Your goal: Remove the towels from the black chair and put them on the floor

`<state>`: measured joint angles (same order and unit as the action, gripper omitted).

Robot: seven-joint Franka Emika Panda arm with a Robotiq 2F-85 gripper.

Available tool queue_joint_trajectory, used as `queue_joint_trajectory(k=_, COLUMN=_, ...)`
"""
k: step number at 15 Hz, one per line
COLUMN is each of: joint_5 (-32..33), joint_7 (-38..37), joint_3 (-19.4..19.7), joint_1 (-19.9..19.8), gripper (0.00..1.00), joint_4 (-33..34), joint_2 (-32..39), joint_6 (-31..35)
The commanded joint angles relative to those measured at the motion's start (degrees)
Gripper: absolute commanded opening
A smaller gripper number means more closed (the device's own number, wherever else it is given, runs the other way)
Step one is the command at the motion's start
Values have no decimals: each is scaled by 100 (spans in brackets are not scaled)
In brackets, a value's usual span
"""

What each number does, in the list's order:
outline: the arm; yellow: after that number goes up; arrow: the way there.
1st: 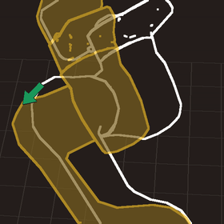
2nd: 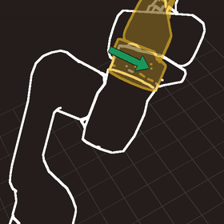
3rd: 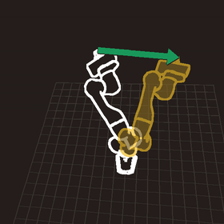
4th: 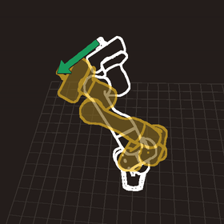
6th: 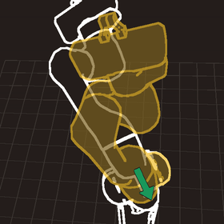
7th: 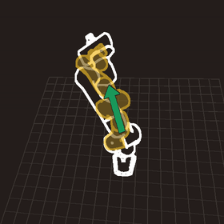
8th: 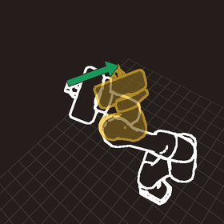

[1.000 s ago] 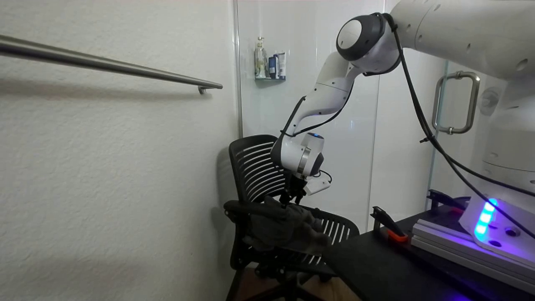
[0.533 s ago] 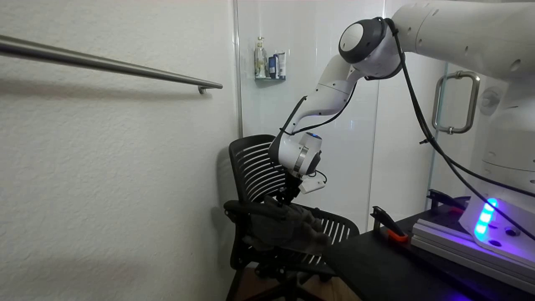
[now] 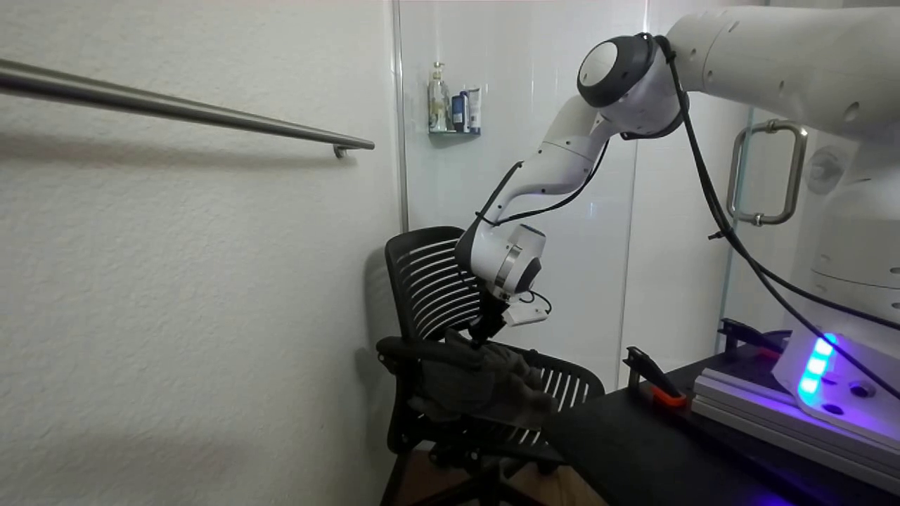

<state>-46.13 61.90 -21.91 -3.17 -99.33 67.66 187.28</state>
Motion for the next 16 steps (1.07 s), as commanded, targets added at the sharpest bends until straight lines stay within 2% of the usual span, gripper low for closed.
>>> queue_joint_trajectory(k=1, joint_5=50, joint_7=253, joint_3=-725, joint_1=-920, gripper=1, joint_4=-329, joint_2=-184, joint_6=-713)
queue_joint_trajectory(k=3, joint_5=-74, joint_7=492, joint_3=-1373, joint_1=-1616, gripper=1, joint_4=-838, joint_2=-580, joint_6=-890)
queue_joint_trajectory(k=6, joint_5=-198, joint_7=745, joint_3=-2156, joint_1=-2351, gripper=1, joint_4=-1604, joint_2=-1129, joint_6=-442)
queue_joint_trajectory(k=9, joint_5=-251, joint_7=971, joint_3=-3396, joint_1=-3473, gripper=1, joint_4=-2310, joint_2=-1439, joint_6=-74)
queue_joint_trajectory(k=11, joint_5=-215, joint_7=914, joint_3=-4060, joint_1=-3922, gripper=1, joint_4=-2793, joint_2=-1717, joint_6=538)
queue_joint_trajectory(k=13, joint_5=-188, joint_7=776, joint_3=-4603, joint_1=-4225, gripper=1, joint_4=-3282, joint_2=-2147, joint_6=995)
queue_joint_trajectory(k=14, joint_5=-275, joint_7=693, joint_3=-4778, joint_1=-4248, gripper=1, joint_4=-3501, joint_2=-2476, joint_6=1160)
queue_joint_trajectory(k=15, joint_5=639, joint_7=-399, joint_3=-4756, joint_1=-4228, gripper=1, joint_4=-3879, joint_2=-2942, joint_6=1230)
queue_joint_trajectory(k=16, joint_5=-341, joint_7=621, joint_3=-4856, joint_1=-4177, gripper=1, joint_4=-3558, joint_2=-3180, joint_6=1078)
